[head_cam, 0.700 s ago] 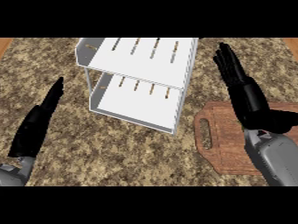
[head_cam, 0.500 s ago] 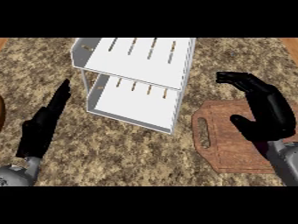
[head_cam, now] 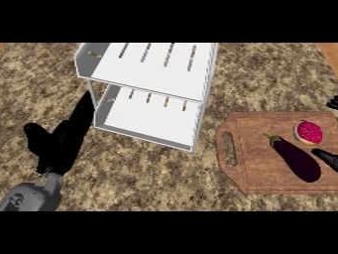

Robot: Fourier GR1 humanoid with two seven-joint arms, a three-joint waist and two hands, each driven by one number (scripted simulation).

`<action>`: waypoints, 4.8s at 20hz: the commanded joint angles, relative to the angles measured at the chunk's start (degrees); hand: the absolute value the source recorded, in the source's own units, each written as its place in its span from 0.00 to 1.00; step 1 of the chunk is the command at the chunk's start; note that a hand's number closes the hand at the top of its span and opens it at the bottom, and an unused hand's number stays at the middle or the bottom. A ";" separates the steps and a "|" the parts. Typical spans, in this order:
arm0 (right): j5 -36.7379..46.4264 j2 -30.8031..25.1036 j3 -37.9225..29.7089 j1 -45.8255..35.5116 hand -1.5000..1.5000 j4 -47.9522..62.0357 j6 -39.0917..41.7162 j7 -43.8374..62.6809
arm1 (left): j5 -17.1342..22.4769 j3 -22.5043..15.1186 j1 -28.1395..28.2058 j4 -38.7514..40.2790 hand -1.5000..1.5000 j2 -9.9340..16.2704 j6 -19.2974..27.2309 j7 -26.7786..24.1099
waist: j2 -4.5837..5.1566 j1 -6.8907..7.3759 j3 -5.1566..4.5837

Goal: Pick the eggplant from the cutting board and place it in the tiered basket

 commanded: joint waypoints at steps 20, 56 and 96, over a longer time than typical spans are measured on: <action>38.04 -18.85 1.80 28.90 0.00 -43.78 -16.38 33.95 | 1.76 1.58 1.04 3.29 0.50 -1.93 -5.38 -0.57 | -0.75 -0.06 -0.49; 76.83 8.57 12.73 20.32 0.00 -30.43 -13.03 50.52 | -6.72 8.94 2.63 6.00 0.50 -10.02 -13.51 -1.73 | -0.39 1.63 -0.25; 80.47 18.41 4.01 5.51 1.00 -1.68 -16.90 27.57 | -10.72 14.26 -2.04 2.23 0.50 -13.81 -16.67 6.86 | -0.36 2.10 -0.20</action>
